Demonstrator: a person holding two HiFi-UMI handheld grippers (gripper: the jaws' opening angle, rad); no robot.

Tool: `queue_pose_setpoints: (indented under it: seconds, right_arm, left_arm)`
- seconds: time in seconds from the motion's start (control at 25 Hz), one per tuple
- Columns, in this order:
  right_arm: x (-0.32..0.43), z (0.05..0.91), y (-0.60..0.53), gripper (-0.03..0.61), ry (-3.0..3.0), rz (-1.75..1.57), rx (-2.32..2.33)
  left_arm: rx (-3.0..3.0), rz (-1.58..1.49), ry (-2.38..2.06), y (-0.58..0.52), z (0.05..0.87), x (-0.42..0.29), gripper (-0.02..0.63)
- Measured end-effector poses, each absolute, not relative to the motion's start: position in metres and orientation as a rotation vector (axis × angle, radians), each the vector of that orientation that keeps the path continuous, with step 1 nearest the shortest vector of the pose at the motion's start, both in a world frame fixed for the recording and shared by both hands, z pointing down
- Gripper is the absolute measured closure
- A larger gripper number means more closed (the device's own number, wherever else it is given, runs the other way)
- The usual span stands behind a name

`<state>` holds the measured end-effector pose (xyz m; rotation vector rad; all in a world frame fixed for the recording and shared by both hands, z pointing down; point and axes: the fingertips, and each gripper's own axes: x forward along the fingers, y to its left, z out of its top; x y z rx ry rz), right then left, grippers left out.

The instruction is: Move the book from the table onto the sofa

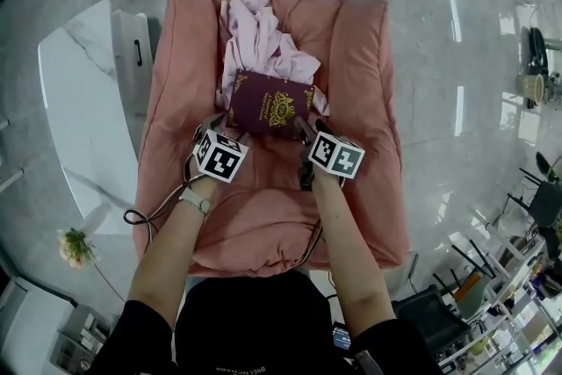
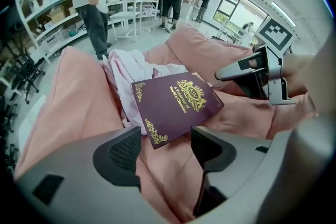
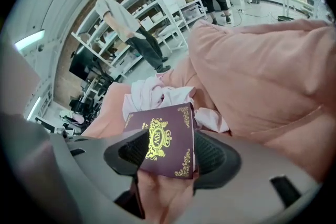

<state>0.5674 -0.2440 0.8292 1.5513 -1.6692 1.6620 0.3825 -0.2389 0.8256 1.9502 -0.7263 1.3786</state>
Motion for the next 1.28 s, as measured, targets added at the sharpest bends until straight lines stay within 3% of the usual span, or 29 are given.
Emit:
queue_pose_setpoints:
  seconds: [0.64,0.8,1.0,1.28]
  right_arm:
    - [0.533,0.678,-0.262,0.316,-1.924,1.486,1.602]
    - [0.513,0.638,-0.250,0.323,-1.990,1.435,1.610]
    - [0.483,0.581,-0.230,0.398,-2.091,1.327,1.620]
    - [0.426,0.502,-0.204,0.523,-2.264,1.146,1.610]
  left_arm:
    - [2.167,1.081,-0.875,-0.240,0.679,0.354,0.330]
    - [2.235,0.982,-0.943,-0.234,0.635,0.334,0.457]
    - [2.305,0.839,-1.024,-0.222,0.575,0.307,0.567]
    - [2.392,0.575,-1.079,-0.194,0.488,0.260,0.599]
